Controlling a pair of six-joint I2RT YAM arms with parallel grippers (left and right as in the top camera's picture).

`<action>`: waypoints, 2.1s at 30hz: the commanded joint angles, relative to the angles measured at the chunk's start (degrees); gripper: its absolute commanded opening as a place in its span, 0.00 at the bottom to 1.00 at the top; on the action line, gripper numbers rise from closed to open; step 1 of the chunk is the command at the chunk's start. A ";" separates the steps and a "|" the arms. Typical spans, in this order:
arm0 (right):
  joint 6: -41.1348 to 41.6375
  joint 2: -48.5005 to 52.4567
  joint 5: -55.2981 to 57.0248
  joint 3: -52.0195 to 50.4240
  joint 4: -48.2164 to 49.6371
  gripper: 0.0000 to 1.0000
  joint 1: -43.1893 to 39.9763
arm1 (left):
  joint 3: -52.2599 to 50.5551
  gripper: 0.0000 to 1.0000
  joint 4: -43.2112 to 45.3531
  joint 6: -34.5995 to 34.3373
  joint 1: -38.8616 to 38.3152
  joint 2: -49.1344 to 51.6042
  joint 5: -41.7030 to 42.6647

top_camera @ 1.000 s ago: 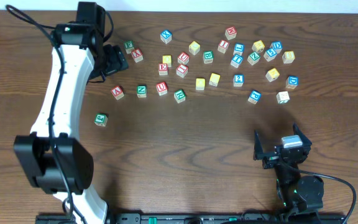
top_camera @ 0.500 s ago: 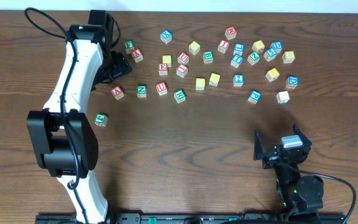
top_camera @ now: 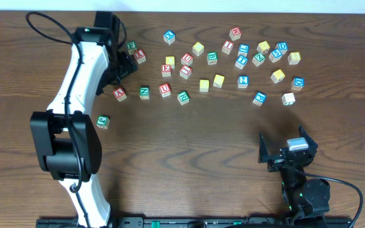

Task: Spell out AI2
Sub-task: 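Lower the open left gripper down around the red A block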

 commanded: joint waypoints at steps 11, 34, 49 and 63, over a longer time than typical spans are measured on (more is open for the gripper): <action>0.63 -0.31 0.24 -0.09 -0.26 0.99 -0.44 | -5.53 0.95 2.25 0.17 -0.15 0.13 -0.59; 0.63 -0.31 0.24 -0.09 -0.26 0.99 -0.44 | -5.57 0.96 2.38 0.63 -0.15 0.13 -0.59; 0.63 -0.31 0.26 -0.09 -0.26 0.99 -0.44 | -5.57 0.96 2.36 0.85 -0.15 0.13 -0.57; 0.63 -0.31 0.24 -0.09 -0.26 0.99 -0.44 | -5.57 0.96 2.60 0.85 -0.15 0.13 -0.76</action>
